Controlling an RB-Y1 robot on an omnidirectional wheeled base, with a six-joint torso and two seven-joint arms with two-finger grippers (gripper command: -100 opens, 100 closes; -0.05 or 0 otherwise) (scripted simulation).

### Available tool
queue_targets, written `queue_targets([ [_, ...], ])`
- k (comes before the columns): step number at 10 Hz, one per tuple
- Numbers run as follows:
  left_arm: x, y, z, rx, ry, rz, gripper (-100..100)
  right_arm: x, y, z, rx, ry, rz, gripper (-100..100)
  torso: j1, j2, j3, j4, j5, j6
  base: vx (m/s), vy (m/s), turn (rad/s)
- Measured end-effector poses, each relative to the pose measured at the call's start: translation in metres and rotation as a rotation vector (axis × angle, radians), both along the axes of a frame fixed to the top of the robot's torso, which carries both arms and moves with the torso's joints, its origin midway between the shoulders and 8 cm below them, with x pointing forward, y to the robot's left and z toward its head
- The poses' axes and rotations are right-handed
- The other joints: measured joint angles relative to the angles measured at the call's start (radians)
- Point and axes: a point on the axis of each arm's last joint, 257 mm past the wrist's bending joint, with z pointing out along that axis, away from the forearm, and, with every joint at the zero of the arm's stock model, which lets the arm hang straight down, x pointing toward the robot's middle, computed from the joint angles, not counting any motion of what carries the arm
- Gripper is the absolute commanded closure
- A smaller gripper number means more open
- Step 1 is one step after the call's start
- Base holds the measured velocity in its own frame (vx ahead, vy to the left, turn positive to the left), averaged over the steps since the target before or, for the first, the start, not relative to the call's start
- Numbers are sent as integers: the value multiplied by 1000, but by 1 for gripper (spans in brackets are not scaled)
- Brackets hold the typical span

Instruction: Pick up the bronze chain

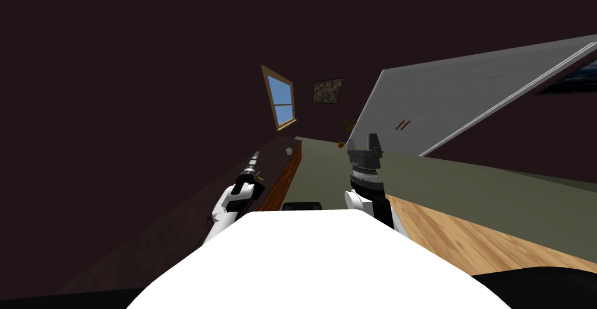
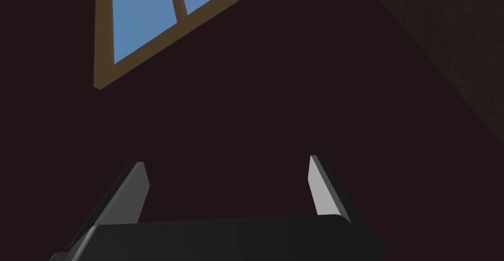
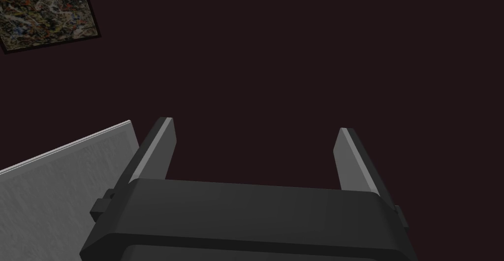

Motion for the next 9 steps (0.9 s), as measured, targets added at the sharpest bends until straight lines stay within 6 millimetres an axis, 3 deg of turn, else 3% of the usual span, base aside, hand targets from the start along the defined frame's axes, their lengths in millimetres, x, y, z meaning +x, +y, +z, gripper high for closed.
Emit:
queue_targets([
  [9,2,59,-106,-9,318,143,-100,0,0,0,0,0,0,0,1,0,0,0,0,0,43,-16,-3],
])
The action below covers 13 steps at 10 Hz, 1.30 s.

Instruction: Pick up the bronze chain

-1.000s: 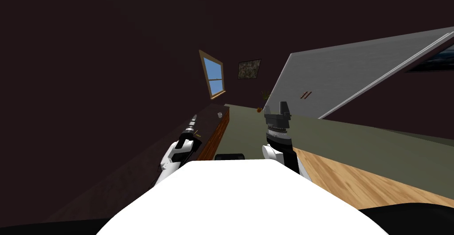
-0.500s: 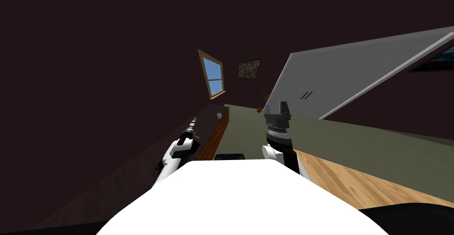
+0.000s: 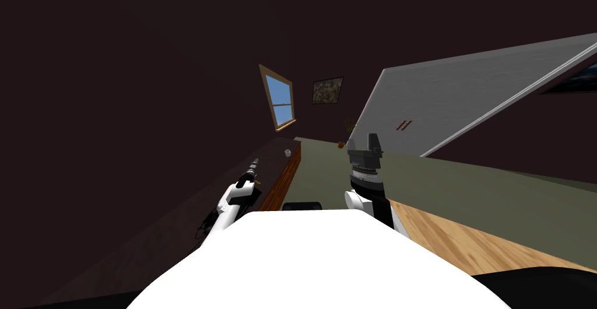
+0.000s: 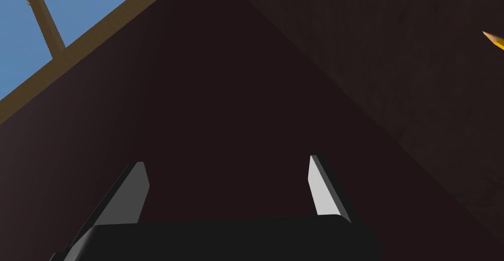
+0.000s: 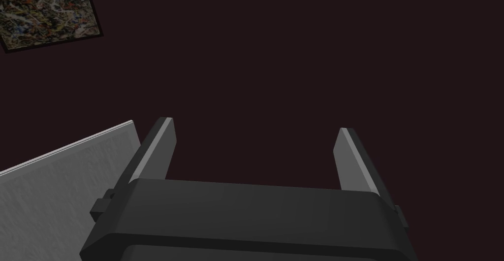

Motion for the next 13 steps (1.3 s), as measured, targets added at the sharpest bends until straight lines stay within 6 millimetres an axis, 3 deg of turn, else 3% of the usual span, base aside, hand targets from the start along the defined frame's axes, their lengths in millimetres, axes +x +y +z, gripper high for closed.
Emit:
queue_targets([
  [3,-10,19,-42,-20,126,57,-100,0,0,0,0,0,0,0,0,-2,-1,0,0,0,66,-7,-9],
  [8,-45,38,-110,-64,326,148,-100,0,0,0,0,0,0,0,0,-1,-1,0,0,0,47,-2,-7],
  [13,-72,49,-152,-99,476,214,-100,0,0,0,0,0,0,0,0,0,0,0,0,0,41,2,-11],
])
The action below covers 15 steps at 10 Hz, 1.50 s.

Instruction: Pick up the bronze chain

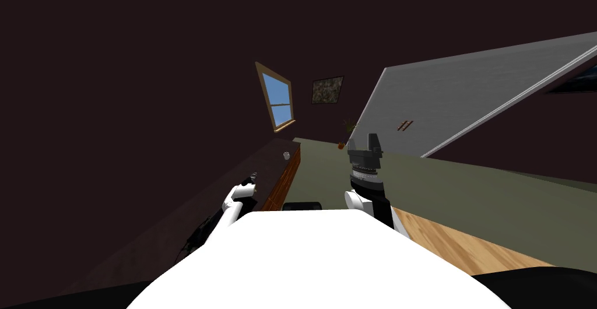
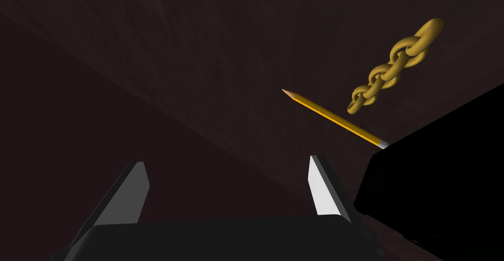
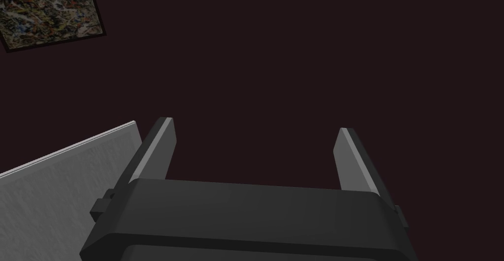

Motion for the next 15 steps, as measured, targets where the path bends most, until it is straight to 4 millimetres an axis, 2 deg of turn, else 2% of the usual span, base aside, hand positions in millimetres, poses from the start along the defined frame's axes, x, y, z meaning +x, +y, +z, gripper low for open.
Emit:
queue_targets([
  [3,-29,6,-34,-25,111,51,-100,0,0,0,0,0,0,0,0,-1,-1,0,0,0,54,2,-14],
  [9,-89,15,-82,-69,333,156,-100,0,0,0,0,0,0,0,1,-1,-1,0,0,0,54,4,-16],
  [14,-125,20,-98,-85,457,219,-100,0,0,0,0,0,0,0,1,2,0,-2,1,-3,36,-3,-9],
  [15,-126,20,-98,-85,461,221,0,0,0,0,0,0,0,0,2,3,1,-1,1,-3,0,0,0],
])
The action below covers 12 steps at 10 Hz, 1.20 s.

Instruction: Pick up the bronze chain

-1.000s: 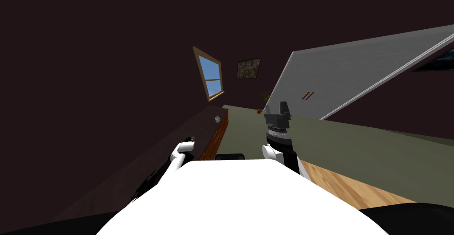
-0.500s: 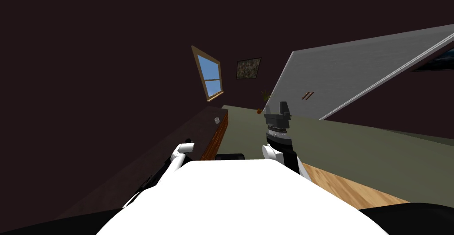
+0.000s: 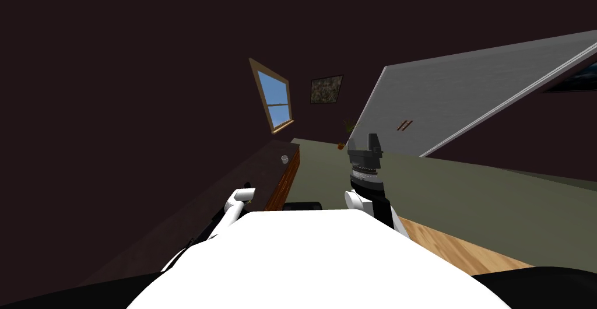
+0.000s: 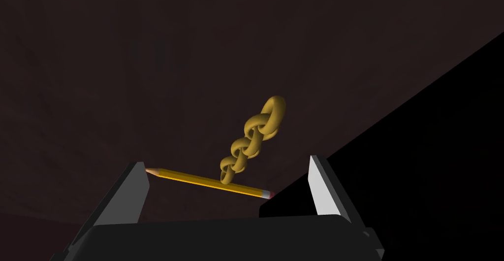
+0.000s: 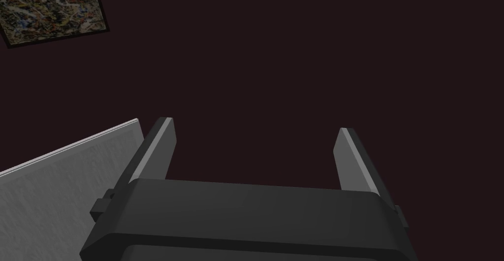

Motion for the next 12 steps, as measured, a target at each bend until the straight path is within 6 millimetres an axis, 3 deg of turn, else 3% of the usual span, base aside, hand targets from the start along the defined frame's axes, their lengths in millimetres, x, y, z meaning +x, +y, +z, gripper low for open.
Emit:
queue_targets([
  [1,0,0,0,0,0,0,-100,0,0,0,0,0,0,0,0,1,0,0,0,0,36,9,14],
  [5,-13,1,-15,3,2,-7,-100,0,0,0,0,0,0,0,2,-3,-1,-1,1,0,53,19,11],
  [6,-13,1,-16,3,-1,-8,100,0,0,0,0,0,0,0,1,-1,-1,0,0,0,0,0,0],
  [10,-12,1,-15,4,-2,-9,100,0,0,0,0,0,0,0,1,1,0,0,0,0,0,0,-1],
  [11,-12,1,-15,4,-2,-9,0,0,0,0,0,0,0,0,1,1,0,0,0,0,0,0,0],
  [12,-12,1,-15,4,-2,-9,100,0,0,0,0,0,0,0,1,1,0,0,0,0,-33,-14,-17],
])
